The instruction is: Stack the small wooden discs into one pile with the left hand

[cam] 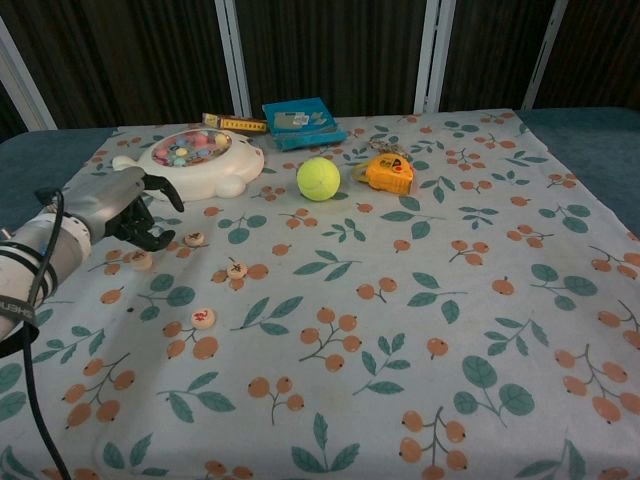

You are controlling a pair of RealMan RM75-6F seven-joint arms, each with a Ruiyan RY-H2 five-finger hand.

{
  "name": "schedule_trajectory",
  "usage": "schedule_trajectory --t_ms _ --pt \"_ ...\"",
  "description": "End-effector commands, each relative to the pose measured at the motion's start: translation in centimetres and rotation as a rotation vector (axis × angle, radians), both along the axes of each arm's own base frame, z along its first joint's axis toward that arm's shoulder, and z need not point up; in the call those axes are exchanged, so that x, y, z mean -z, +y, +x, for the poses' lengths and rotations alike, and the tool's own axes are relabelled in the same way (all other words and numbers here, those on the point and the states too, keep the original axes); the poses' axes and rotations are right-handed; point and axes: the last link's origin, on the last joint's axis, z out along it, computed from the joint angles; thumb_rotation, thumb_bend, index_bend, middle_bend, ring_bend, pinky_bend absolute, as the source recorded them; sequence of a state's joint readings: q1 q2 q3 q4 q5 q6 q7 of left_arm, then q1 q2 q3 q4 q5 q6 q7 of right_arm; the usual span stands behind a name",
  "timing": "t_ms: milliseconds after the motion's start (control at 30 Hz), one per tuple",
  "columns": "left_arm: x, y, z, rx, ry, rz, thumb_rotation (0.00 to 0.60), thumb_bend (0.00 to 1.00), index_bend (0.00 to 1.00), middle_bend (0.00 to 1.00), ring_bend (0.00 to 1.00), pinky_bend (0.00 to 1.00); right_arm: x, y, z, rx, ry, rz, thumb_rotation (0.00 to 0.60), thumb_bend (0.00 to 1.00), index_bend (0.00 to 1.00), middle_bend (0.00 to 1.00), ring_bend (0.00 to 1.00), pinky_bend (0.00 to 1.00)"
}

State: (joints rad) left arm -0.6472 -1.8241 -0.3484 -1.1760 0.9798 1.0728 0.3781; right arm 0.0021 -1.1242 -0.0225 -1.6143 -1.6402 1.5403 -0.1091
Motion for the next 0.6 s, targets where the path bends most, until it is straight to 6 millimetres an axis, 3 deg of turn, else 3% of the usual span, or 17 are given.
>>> schedule_trajectory --t_ms 33,200,600 --pt "1.2 0.8 2.3 -0.009 0.040 -0.009 0.600 0.41 0.37 1.00 1.00 1.00 -0.1 0.0 0.0 0.000 -0.002 0.001 0.600 0.20 0.00 0.00 0.00 0.04" --pt "2.2 1.4 3.1 -0.014 0.063 -0.003 0.600 0.41 0.40 1.00 1.00 1.00 -0.4 0.1 -0.1 -0.002 -0.011 0.001 0.600 0.20 0.00 0.00 0.00 0.04" --pt "3.3 2.0 1.8 -0.066 0.146 -0.023 0.600 0.40 0.39 1.00 1.00 1.00 -0.9 0.2 -0.2 -0.005 -0.026 -0.008 0.600 0.20 0.00 0.00 0.00 0.04"
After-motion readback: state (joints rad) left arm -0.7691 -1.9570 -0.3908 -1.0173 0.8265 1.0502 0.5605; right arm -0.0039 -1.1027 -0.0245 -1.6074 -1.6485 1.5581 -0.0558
